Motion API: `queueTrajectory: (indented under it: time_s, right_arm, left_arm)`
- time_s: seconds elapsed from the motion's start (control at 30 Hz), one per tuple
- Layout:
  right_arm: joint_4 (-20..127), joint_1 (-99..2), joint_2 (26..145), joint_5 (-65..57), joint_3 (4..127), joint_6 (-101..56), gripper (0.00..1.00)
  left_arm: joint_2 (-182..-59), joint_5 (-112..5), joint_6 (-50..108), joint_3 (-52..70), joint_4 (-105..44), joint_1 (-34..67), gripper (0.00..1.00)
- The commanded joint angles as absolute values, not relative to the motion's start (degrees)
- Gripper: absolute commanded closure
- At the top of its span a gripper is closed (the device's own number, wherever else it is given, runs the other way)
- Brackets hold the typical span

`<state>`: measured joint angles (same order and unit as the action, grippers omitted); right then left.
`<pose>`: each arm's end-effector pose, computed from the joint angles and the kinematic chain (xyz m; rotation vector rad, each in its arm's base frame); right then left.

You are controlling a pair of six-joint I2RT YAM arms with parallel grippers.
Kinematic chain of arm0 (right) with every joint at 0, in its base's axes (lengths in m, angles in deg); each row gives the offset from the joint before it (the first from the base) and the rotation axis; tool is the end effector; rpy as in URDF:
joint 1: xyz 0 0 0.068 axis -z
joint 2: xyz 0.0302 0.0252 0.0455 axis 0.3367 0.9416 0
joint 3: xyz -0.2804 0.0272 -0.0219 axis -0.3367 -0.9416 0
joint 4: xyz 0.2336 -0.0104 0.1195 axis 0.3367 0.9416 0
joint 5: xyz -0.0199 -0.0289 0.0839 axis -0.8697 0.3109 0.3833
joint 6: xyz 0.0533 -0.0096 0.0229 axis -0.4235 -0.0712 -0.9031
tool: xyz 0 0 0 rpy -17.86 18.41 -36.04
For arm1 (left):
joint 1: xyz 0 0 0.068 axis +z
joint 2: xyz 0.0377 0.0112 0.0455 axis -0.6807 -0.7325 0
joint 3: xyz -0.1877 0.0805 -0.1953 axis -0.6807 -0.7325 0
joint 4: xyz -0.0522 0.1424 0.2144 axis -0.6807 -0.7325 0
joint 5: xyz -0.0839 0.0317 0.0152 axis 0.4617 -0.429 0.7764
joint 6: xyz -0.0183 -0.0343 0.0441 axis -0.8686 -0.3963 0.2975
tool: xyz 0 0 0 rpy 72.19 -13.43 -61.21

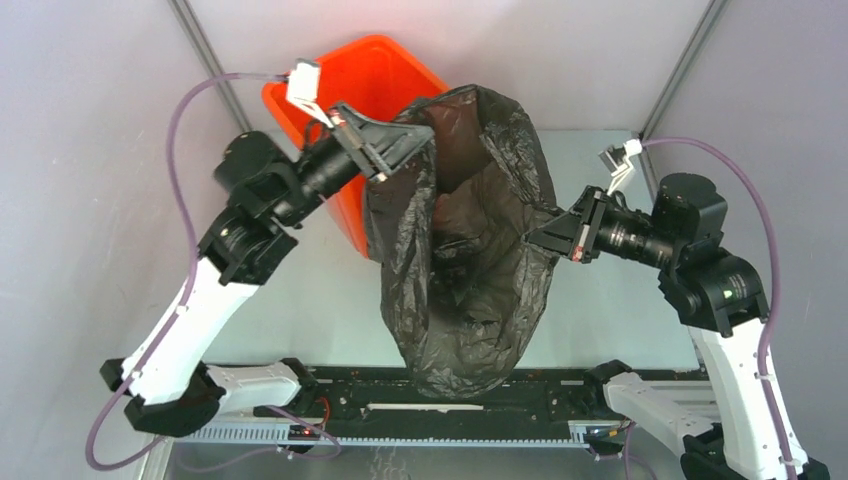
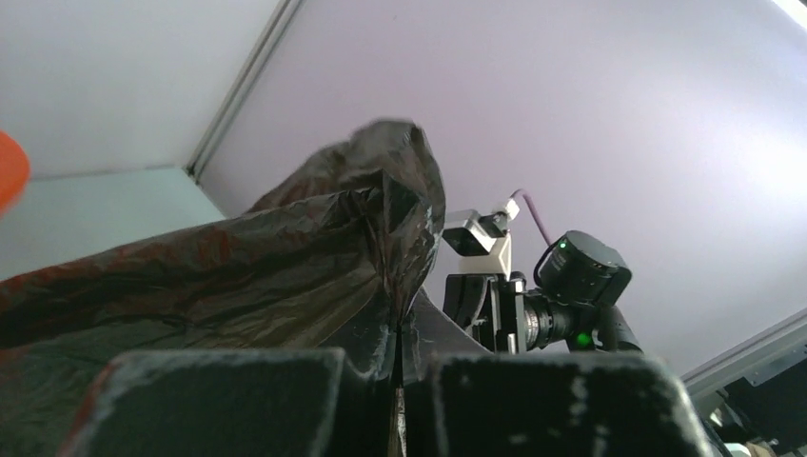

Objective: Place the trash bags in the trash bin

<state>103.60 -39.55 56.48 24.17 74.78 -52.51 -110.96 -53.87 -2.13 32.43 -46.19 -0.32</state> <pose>0.1124 0.0674 0.4795 -0.1776 2.0144 1.2460 0.1426 -0.1422 0.5705 0.1404 1.4127 -1.3526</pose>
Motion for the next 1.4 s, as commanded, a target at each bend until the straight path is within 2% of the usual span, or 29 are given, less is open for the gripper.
queueTrajectory:
  time_s: [0.0,0.07,0.13,0.17,0.23,0.33,0.4,0.53,0.67,0.87,0.93,1.07,1.13,1.2,1.23,1.3,1.33,1.37]
  right_arm:
    - [91.8,-41.7,57.0,28.1,73.3,-59.3,1.00]
    - [88.9,-43.2,58.0,28.5,73.3,-61.2,1.00]
    - [86.6,-44.1,58.6,27.9,73.3,-63.5,0.90]
    - [85.7,-44.5,58.7,26.9,73.2,-64.3,0.81]
    - [84.3,-45.3,58.9,24.2,73.2,-66.0,0.56]
    - [81.9,-47.1,60.0,23.0,73.2,-67.9,0.32]
    - [81.2,-48.6,60.4,21.5,73.2,-68.4,0.20]
    - [84.2,-51.9,60.5,14.9,74.4,-66.5,0.08]
    - [91.4,-56.4,61.7,3.1,77.6,-62.4,0.07]
    - [97.2,-63.1,64.4,-8.8,82.3,-56.6,0.09]
    - [97.4,-64.4,64.8,-10.7,82.4,-55.3,0.13]
    - [96.7,-64.9,65.1,-10.4,81.7,-53.7,0.47]
    - [95.7,-65.0,64.9,-9.4,81.0,-53.7,0.74]
    - [94.2,-65.0,64.2,-8.4,80.1,-53.4,0.96]
    - [93.4,-64.9,63.6,-7.9,79.6,-53.0,1.00]
    - [92.3,-64.1,61.9,-7.1,78.8,-52.4,1.00]
    - [92.1,-62.8,61.3,-4.4,78.6,-52.4,1.00]
    - [92.2,-60.6,60.8,-1.3,78.6,-52.6,1.00]
  left_arm:
    - [-114.6,-57.0,-3.2,33.7,-44.7,-3.5,1.00]
    - [-116.5,-58.8,-2.4,35.3,-44.6,-5.0,1.00]
    - [-118.4,-60.8,-0.5,37.2,-45.4,-6.4,1.00]
    - [-119.4,-61.5,0.3,38.0,-45.8,-7.0,1.00]
    - [-121.1,-62.5,1.3,39.3,-45.9,-8.5,1.00]
    - [-123.5,-64.5,2.0,40.7,-46.0,-10.2,1.00]
    - [-124.9,-65.1,2.1,42.0,-46.3,-10.7,1.00]
    - [-127.6,-65.9,2.9,44.8,-47.6,-11.2,1.00]
    - [-130.4,-65.8,3.7,47.8,-48.1,-12.2,1.00]
    - [-132.8,-67.0,5.1,49.5,-49.7,-13.7,1.00]
    - [-133.0,-67.1,6.2,50.0,-50.4,-14.0,1.00]
    - [-134.0,-66.6,8.5,52.8,-54.2,-14.8,1.00]
    - [-133.5,-66.8,9.6,53.0,-55.7,-14.9,0.98]
    - [-132.6,-68.5,10.3,53.0,-58.3,-14.9,0.85]
    - [-132.1,-69.2,10.8,52.9,-59.8,-14.8,0.74]
    - [-130.5,-70.0,12.7,52.2,-62.8,-14.8,0.54]
    - [-129.0,-70.5,13.5,51.3,-64.2,-14.8,0.35]
    - [-127.4,-71.3,14.2,50.1,-65.6,-14.8,0.22]
